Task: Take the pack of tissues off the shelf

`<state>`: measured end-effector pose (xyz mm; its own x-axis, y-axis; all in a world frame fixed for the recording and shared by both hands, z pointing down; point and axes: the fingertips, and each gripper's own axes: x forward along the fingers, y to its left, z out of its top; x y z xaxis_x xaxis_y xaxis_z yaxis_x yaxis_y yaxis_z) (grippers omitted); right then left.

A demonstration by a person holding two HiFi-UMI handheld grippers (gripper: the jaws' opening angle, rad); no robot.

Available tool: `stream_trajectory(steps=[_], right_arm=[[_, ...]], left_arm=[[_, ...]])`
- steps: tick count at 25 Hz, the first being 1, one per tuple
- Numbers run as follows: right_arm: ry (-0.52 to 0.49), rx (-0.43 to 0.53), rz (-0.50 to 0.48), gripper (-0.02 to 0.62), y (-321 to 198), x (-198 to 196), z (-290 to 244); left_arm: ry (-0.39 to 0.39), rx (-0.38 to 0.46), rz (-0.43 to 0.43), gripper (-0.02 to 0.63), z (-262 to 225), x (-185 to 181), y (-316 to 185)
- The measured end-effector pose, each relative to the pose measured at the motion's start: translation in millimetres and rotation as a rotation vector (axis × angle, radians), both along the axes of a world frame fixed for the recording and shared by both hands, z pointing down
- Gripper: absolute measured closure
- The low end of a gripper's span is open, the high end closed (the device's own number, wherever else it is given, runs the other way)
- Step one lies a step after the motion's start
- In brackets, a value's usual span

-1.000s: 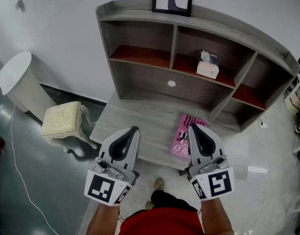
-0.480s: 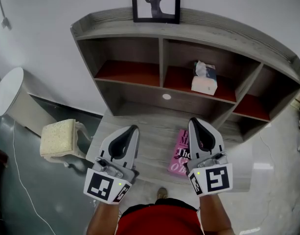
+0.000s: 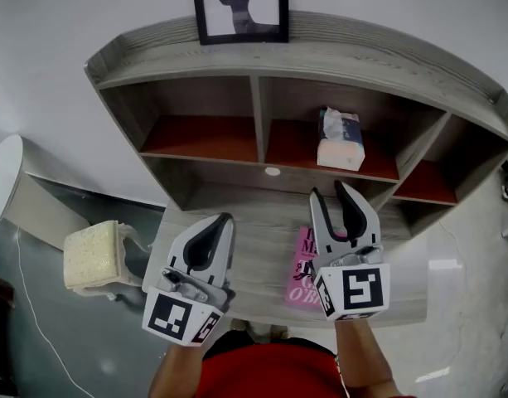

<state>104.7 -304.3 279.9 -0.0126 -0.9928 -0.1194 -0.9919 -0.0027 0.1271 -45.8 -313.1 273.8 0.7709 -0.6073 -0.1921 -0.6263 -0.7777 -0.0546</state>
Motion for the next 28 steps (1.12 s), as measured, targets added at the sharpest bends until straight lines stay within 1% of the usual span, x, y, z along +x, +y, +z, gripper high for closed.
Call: stream_trajectory(steps=[5, 9, 13, 17, 20, 23, 28], right_arm=[[-0.005, -0.001, 0.115, 0.338, -19.1, 15.0, -6.6], [-0.019, -0.032, 0.206, 0.251, -33.6, 32.0, 0.9], [-0.051, -0.073, 0.273, 0.196, -49.1, 51.1, 10.6], [-0.091, -0.122, 0.34, 0.121, -61.1, 74.6, 20.6], [-0.116, -0.162, 0.355, 0.103, -71.2, 85.5, 28.0], [-0.119, -0.208, 0.364, 0.089, -81.7, 89.8, 35.6], [-0.115, -0.284, 0.385, 0.094, -96.3, 92.4, 51.7]], left_arm=[[0.002, -0.008, 0.08, 0.597, 2.6, 8.1, -19.6], [0.009, -0.013, 0.142, 0.597, 4.5, 18.1, -32.8], [0.01, -0.026, 0.187, 0.597, 9.3, 24.7, -44.7], [0.006, -0.038, 0.217, 0.598, 15.5, 27.9, -54.0], [0.008, -0.046, 0.236, 0.597, 17.6, 30.9, -60.0], [0.011, -0.049, 0.255, 0.597, 17.9, 34.2, -64.3], [0.02, -0.056, 0.273, 0.597, 18.9, 35.4, -70.0]])
